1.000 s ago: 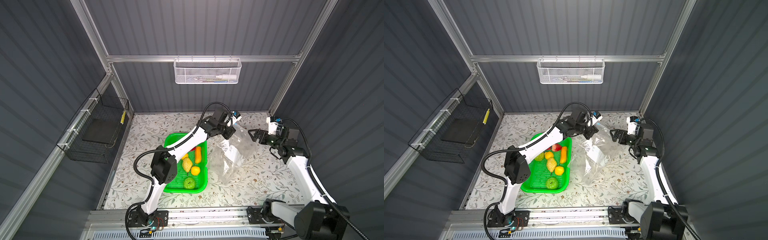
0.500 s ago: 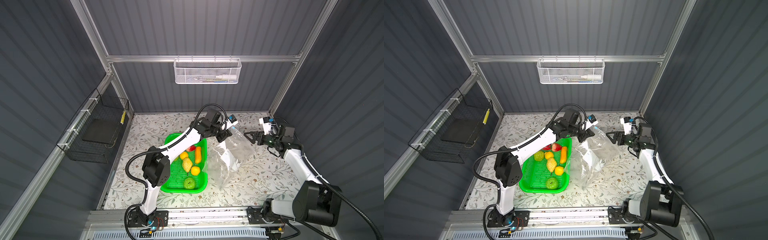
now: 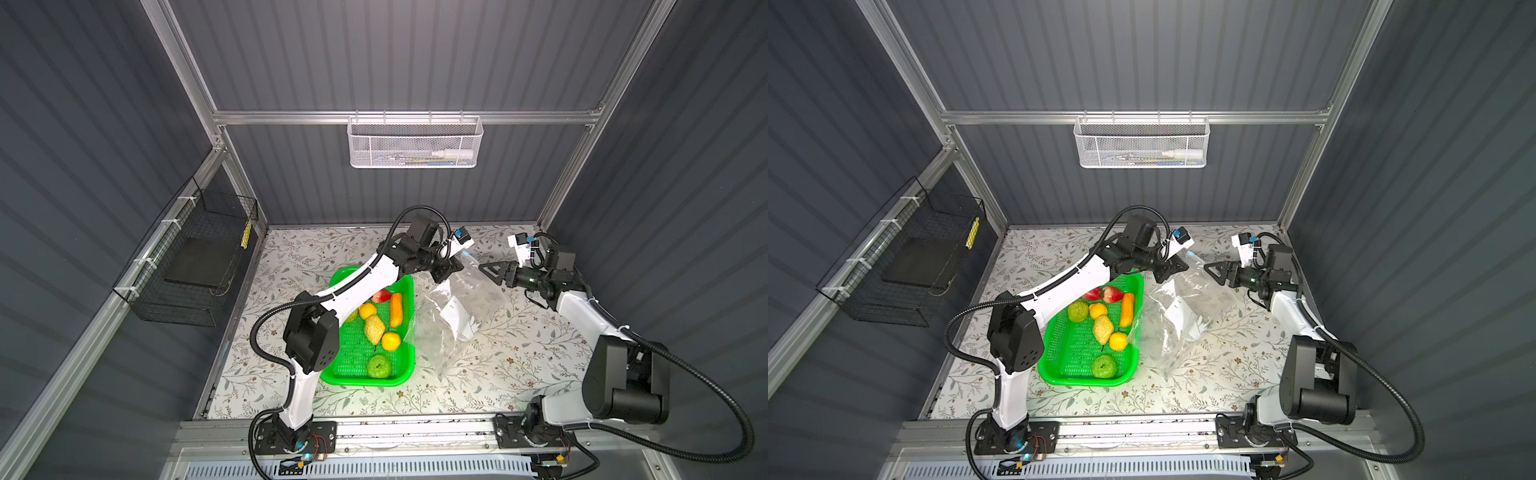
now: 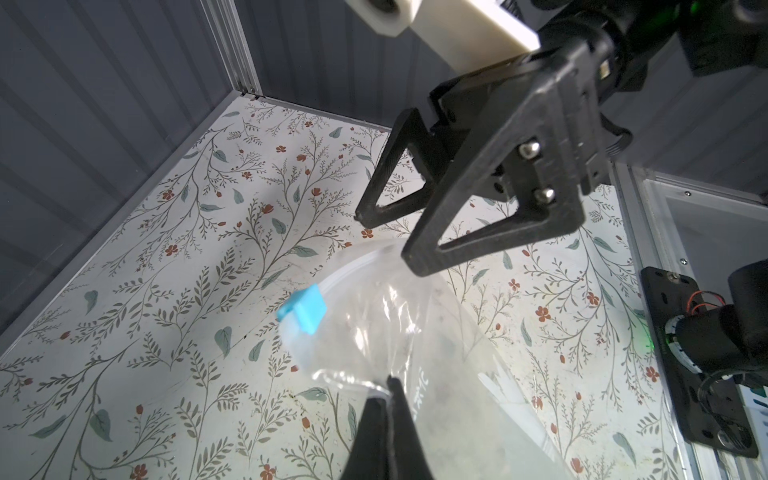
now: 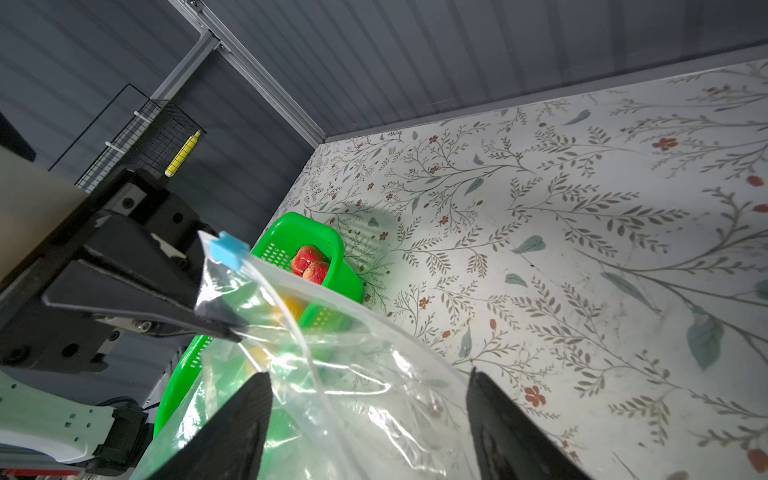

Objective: Place the food in the zip-top bag and seal the zipper

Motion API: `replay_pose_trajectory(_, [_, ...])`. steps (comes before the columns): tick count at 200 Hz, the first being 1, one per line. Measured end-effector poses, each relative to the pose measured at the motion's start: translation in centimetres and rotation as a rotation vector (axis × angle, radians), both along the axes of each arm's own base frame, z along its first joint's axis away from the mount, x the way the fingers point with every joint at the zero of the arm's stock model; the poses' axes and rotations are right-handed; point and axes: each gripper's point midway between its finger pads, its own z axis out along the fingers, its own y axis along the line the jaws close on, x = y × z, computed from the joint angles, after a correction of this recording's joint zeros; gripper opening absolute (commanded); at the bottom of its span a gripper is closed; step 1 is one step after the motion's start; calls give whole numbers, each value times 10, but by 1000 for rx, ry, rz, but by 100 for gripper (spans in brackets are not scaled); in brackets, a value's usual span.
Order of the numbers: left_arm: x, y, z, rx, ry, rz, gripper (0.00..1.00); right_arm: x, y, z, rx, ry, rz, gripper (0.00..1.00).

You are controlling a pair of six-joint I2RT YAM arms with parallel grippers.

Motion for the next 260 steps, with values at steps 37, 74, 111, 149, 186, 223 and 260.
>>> replay_pose_trajectory(37, [4, 0, 1, -2, 1, 24, 0, -11, 7, -7, 13, 20, 15, 69])
replay_pose_trajectory(74, [11, 1, 4, -12, -3, 60, 0, -34, 19, -22, 30, 69, 31, 61])
replay_pose_trajectory(111, [13, 1, 1, -8, 3, 72, 0, -40, 25, -29, 28, 100, 34, 39])
replay_pose_trajectory(149, [14, 1, 1, -8, 11, 80, 7, -42, 22, -23, -2, 81, 9, 0])
replay_pose_trajectory(186, [21, -1, 22, -39, -6, 113, 99, -42, 13, -10, -44, 68, -62, 0])
replay_pose_trajectory(223, [32, 7, 44, -80, -15, 224, 99, -29, -24, 14, -131, 85, -288, 0])
replay_pose_trajectory(260, [31, 21, 82, -161, -14, 326, 99, -32, -79, 41, -164, 98, -586, 0])
